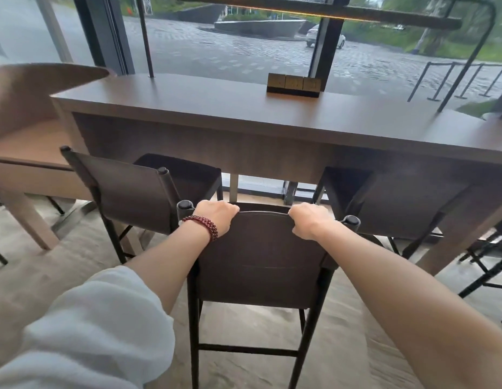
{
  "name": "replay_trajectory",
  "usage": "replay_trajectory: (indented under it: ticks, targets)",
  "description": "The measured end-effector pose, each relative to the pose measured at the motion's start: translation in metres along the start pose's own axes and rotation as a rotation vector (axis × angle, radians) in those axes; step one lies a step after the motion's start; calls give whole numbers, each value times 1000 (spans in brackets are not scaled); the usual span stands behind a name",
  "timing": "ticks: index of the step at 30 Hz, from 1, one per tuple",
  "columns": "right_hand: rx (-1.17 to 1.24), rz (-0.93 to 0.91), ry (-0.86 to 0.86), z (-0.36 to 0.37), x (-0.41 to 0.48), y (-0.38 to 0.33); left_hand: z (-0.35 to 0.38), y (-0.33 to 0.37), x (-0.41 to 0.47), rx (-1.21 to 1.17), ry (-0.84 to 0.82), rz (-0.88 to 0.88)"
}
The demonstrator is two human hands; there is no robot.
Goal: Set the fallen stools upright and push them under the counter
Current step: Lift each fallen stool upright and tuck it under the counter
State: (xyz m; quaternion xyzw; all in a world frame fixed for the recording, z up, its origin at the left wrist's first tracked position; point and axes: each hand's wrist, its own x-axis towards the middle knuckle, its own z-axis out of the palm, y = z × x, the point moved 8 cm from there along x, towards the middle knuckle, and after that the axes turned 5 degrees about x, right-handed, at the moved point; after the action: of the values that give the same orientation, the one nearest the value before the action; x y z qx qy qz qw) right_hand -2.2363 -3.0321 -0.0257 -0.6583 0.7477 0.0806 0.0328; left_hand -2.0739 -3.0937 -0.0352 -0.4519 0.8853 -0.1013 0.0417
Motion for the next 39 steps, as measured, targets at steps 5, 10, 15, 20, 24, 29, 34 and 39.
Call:
replay_trajectory:
  ticks: [5, 10, 15, 20, 24, 29, 34, 39]
  targets:
    - [-24, 9, -31, -9, 28, 8, -9, -8, 30, 40, 14, 70]
    - [-52, 34, 0, -15, 49, 15, -17, -13, 49, 52, 61, 134]
    - [-93, 35, 7, -20, 63, 19, -19, -17, 61, 64, 73, 173]
    - [-97, 40, 7, -22, 72, 22, -19, -20, 74, 57, 64, 187]
    - [-82, 42, -11, -23, 79, 24, -19, -21, 81, 54, 33, 206]
    - [-92, 14, -41, -16, 83, 22, -13, -20, 85, 67, 13, 246]
    - [-87, 31, 25, -2, 89, 26, 2, -17, 96, 69, 32, 215]
    - [-40, 98, 47, 32, 107, 35, 32, -2, 113, 81, 12, 196]
